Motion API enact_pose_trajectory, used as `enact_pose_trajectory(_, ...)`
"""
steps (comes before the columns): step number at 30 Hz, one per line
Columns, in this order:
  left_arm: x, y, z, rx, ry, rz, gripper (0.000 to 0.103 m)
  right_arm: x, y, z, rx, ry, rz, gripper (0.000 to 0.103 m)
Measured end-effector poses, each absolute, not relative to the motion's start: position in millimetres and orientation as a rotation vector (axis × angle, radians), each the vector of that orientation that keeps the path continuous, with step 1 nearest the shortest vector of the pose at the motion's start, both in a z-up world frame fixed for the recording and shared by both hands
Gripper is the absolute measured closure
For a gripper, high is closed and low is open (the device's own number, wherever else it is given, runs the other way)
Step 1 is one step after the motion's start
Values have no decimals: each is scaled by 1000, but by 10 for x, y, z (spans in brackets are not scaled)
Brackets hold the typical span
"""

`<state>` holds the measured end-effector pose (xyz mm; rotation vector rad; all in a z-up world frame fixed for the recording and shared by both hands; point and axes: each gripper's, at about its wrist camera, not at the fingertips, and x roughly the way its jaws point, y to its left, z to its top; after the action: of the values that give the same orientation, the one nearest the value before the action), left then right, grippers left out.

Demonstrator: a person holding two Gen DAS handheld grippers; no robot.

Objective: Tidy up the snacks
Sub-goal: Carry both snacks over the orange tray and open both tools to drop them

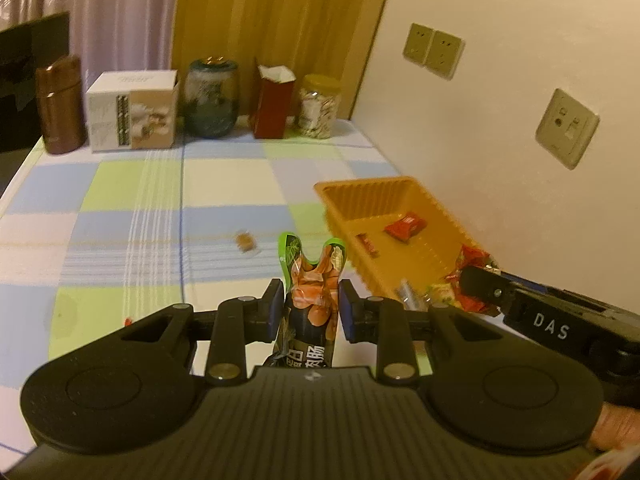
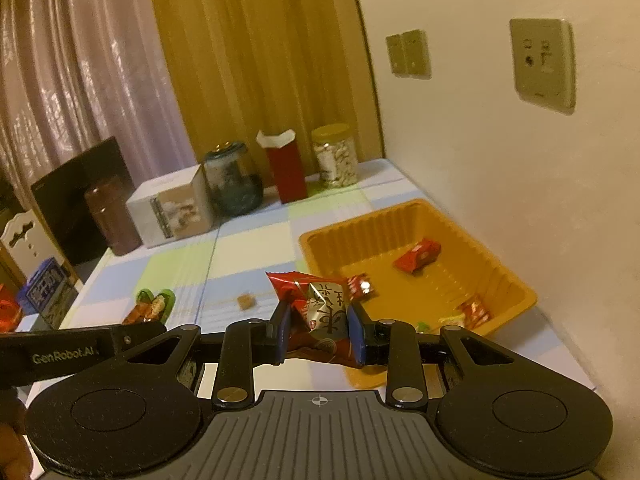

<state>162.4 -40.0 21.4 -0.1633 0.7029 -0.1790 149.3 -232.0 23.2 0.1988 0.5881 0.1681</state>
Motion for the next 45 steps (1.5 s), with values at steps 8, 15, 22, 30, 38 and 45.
enact_pose_trajectory(8,1872,-718,309,-155,695,-236,77,1620,-2649,281,217,575,102,72)
enact_pose_trajectory(15,2162,-1100,256,-145,718,-301,77,1799,-2950,199,207,604,55,72)
enact_pose_trajectory(22,2404,-1353,149,-149,745,-335,77,1966,-3140,64,204,635,39,72)
enact_pose_trajectory(30,2632,-1495,62,-151,763,-359,77,2109,-3264,-25,224,644,27,72)
enact_pose_trajectory(38,2803,-1577,-14,-166,780,-372,77,2165,-3343,-65,243,643,13,72)
enact_pose_trajectory(45,2912,-1663,-45,-201,781,-395,77,2187,-3383,-100,249,647,5,72)
